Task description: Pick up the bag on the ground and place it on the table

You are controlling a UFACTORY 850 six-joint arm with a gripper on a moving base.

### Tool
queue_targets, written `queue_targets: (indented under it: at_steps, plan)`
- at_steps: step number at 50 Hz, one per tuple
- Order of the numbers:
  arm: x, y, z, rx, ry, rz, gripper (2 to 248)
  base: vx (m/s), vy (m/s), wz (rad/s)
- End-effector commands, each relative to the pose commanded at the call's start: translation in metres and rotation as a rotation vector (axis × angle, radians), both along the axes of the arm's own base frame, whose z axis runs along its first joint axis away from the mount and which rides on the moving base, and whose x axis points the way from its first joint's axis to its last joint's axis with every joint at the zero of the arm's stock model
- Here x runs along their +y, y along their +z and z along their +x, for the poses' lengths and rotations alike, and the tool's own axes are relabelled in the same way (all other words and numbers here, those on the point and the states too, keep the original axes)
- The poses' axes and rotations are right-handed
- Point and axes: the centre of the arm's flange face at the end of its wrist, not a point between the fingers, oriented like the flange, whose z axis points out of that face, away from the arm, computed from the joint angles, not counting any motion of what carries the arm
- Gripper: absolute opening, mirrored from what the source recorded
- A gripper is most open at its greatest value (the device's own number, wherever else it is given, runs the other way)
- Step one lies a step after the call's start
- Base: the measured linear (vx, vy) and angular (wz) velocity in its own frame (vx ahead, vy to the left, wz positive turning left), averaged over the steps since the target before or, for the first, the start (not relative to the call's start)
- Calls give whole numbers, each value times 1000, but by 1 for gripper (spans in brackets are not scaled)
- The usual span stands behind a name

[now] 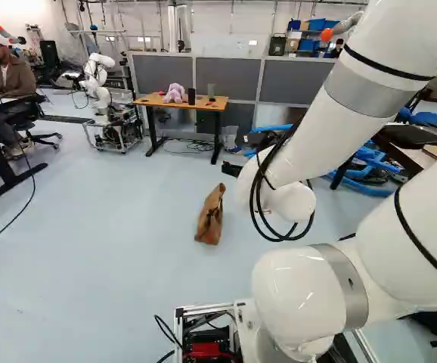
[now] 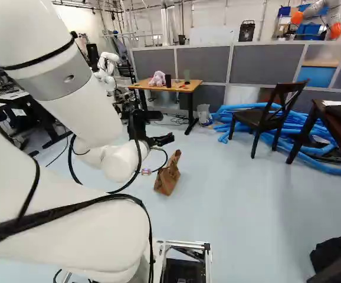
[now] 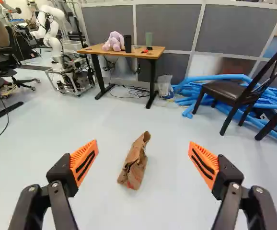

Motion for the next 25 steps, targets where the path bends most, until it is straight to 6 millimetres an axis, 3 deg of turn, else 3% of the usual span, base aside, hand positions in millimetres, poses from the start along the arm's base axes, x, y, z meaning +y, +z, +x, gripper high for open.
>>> queue_targets:
  at_steps: [25]
  plan:
    - [0, 0, 0, 0, 0, 0, 247, 155, 4, -11]
